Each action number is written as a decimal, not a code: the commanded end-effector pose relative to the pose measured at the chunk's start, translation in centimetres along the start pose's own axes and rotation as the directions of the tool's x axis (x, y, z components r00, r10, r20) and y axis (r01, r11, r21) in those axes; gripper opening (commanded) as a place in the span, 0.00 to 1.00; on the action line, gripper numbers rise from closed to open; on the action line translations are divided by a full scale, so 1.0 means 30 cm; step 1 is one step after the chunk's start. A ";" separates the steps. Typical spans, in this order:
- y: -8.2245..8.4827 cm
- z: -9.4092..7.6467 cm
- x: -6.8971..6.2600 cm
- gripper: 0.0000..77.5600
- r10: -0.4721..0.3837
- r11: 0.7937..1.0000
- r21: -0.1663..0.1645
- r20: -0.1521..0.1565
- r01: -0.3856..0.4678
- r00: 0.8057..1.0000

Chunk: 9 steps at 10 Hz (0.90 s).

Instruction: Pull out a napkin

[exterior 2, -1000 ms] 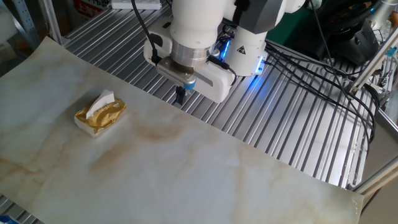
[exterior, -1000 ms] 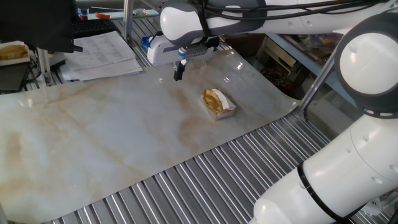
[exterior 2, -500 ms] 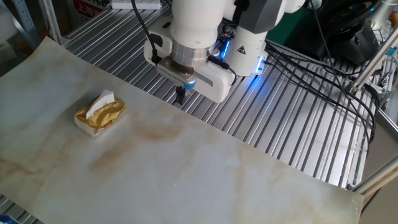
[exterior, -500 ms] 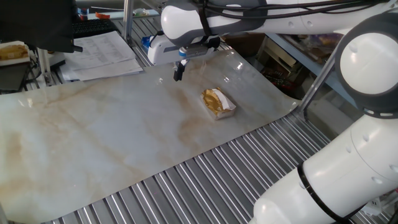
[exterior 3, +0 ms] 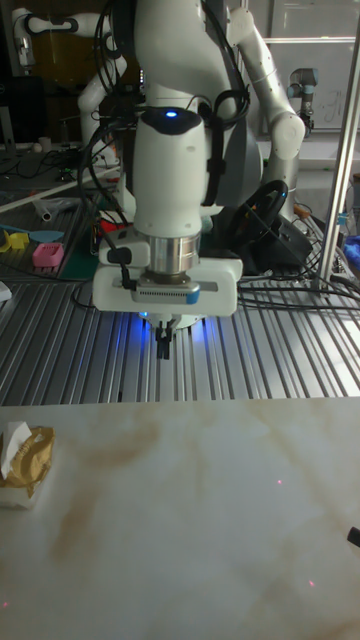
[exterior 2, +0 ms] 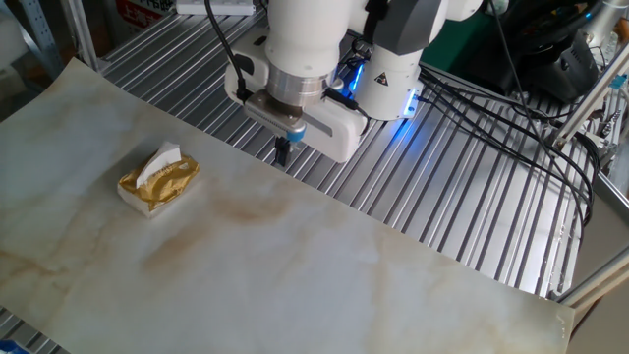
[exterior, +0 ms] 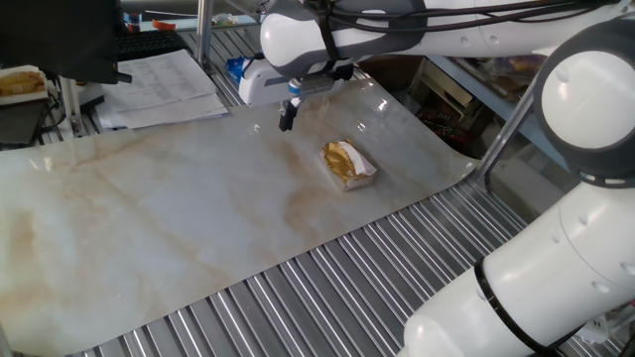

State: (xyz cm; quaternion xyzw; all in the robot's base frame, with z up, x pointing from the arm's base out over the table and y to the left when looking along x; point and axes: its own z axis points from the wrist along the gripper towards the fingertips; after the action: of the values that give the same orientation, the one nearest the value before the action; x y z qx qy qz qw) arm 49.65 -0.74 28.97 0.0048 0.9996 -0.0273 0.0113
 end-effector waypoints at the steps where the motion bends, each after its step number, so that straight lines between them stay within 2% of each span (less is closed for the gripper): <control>1: -0.030 0.027 0.000 0.00 -0.008 1.000 0.000 0.011 0.008 1.000; 7: -0.147 0.051 -0.039 0.00 -0.043 0.999 0.001 0.015 0.043 0.999; 9: -0.148 0.053 -0.044 0.00 -0.036 0.999 0.001 0.014 0.036 0.999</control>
State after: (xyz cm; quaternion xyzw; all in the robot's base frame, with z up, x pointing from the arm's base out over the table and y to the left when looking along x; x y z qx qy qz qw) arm 50.87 -5.23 27.56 -0.0140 0.9994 -0.0276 0.0159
